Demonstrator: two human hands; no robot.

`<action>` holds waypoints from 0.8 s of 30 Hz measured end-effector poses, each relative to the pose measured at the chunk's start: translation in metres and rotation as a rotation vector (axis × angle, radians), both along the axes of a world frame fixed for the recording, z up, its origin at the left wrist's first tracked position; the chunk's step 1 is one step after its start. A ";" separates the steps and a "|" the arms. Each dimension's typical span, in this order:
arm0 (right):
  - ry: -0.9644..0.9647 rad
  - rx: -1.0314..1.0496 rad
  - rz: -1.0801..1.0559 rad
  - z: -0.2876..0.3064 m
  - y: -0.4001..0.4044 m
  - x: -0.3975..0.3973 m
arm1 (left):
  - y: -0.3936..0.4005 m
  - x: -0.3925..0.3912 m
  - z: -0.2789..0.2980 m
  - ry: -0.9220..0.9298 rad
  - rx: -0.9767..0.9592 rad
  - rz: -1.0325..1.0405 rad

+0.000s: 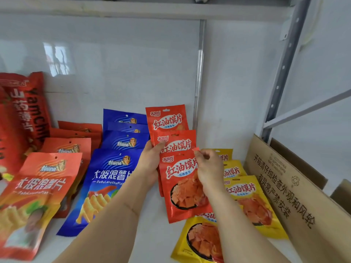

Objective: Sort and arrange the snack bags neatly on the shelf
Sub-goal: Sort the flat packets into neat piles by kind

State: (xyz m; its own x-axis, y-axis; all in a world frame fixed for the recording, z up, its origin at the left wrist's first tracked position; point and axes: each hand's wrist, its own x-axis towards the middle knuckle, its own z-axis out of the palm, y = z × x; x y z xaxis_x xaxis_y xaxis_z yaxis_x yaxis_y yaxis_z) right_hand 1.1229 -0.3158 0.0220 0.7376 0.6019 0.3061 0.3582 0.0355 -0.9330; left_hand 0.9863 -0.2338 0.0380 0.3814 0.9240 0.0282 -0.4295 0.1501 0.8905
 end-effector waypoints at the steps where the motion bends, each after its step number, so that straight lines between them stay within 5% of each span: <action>1: -0.001 0.001 -0.015 0.000 0.001 -0.002 | -0.003 -0.002 0.000 0.002 -0.010 -0.008; 9: 0.098 0.059 -0.108 -0.004 0.014 -0.021 | -0.009 -0.006 -0.006 0.086 0.082 0.054; 13: 0.138 0.011 0.177 -0.010 0.004 -0.022 | 0.000 -0.015 0.005 0.150 0.068 0.026; 16: 0.311 -0.018 0.375 -0.019 0.001 -0.024 | 0.006 -0.013 0.001 0.299 0.036 0.006; 24: 0.346 -0.096 0.238 -0.051 0.011 -0.032 | 0.010 0.001 -0.035 0.728 0.210 0.210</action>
State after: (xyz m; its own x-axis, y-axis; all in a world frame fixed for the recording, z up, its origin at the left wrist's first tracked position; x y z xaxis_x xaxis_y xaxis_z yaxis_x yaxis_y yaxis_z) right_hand 1.0911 -0.3044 -0.0295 0.6242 0.7813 -0.0006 0.0157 -0.0133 -0.9998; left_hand 0.9877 -0.2239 0.0031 0.1887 0.9818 0.0206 0.2724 -0.0725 0.9595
